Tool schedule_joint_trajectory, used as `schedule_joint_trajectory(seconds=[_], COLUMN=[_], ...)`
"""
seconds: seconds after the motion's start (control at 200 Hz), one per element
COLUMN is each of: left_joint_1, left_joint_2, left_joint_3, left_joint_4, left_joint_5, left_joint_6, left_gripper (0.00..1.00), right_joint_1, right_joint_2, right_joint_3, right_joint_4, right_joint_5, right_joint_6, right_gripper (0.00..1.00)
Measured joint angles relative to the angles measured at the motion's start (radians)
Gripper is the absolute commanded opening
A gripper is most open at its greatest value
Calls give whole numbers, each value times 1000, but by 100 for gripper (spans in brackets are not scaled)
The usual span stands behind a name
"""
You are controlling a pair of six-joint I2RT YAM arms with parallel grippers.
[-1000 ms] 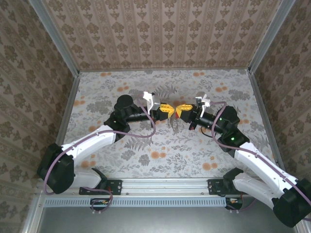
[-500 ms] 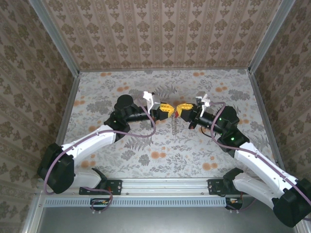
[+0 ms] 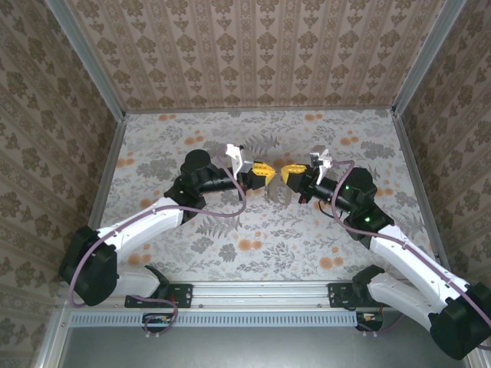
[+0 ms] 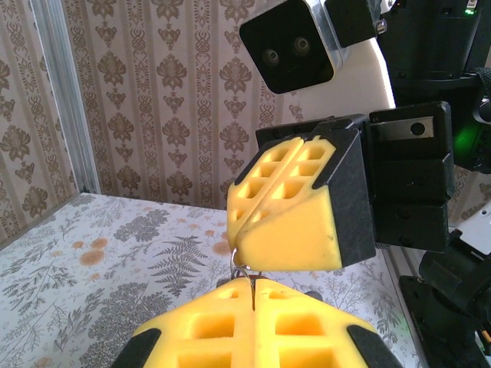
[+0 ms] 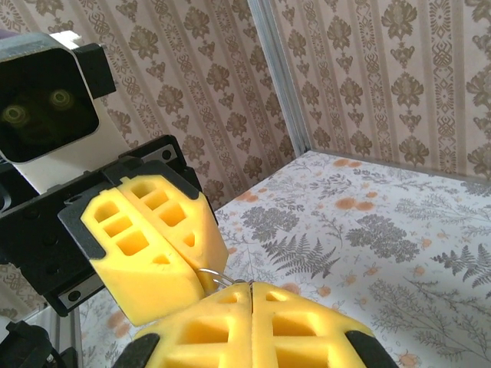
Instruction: Put the keys on the keyring
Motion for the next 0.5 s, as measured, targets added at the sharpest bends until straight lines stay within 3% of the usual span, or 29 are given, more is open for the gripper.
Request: schedule_joint_trajectory(seconds=[0.33, 0.5], left_joint_1=[-4, -7], left_joint_2=[0, 0], left_joint_3=[0, 0], left_joint_4=[14, 25], left_joint_5=[-1, -5], left_joint_6=[0, 0], left_gripper=[0, 0], right_joint_1=[-14, -69], right_joint_2=[1, 0], right_joint_3=[-9, -21], right_joint_4=[1, 8], right_joint_5=[-69, -118], right_joint_6=[27, 64], right_gripper=[0, 31])
